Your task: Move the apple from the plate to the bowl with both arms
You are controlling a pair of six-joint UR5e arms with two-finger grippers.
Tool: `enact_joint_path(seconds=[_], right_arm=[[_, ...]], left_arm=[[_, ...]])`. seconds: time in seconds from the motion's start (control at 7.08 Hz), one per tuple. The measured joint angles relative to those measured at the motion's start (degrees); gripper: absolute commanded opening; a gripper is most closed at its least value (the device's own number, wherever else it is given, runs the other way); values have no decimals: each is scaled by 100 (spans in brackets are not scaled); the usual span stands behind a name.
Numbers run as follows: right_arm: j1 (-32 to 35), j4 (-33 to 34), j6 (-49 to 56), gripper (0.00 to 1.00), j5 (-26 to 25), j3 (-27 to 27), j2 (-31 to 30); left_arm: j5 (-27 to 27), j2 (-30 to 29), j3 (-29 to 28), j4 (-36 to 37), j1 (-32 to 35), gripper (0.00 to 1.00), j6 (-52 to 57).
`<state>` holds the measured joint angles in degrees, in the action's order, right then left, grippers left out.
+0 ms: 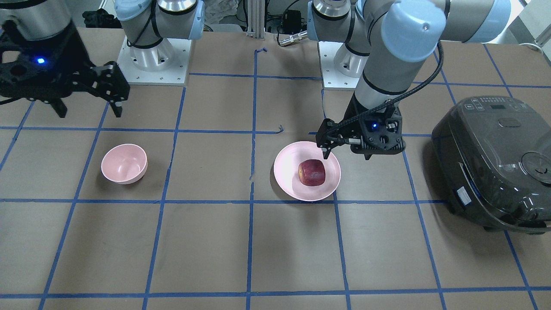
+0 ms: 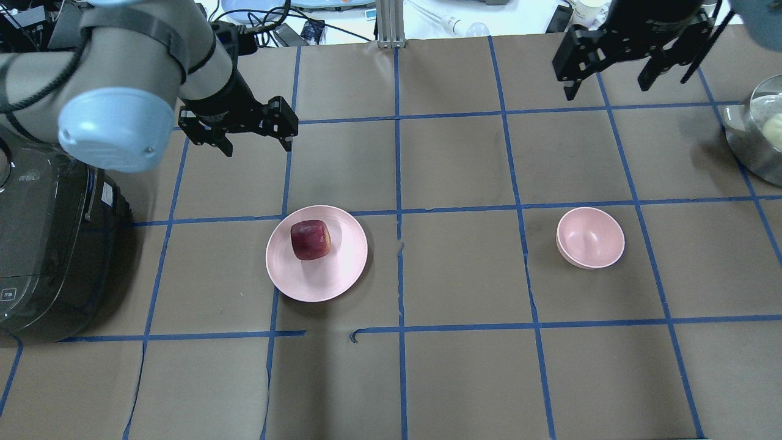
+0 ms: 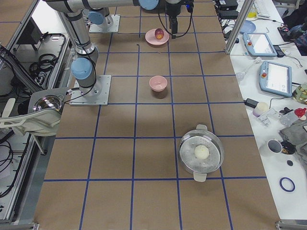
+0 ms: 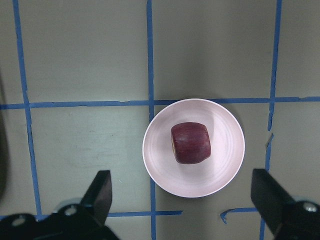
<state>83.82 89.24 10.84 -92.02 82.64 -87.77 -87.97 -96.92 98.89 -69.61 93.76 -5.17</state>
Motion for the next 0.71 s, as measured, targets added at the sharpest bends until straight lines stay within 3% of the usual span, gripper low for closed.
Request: enact_joint_path(seconds=[0.42,0.71], right_arm=[[-985,-196,914,100,20,22,-13],[-1130,-48,992,100,40,592,106]], left_arm=[[-56,-436,1324,1398,184,100,-63],[-17,-776,1552,1801,200,98,-102]])
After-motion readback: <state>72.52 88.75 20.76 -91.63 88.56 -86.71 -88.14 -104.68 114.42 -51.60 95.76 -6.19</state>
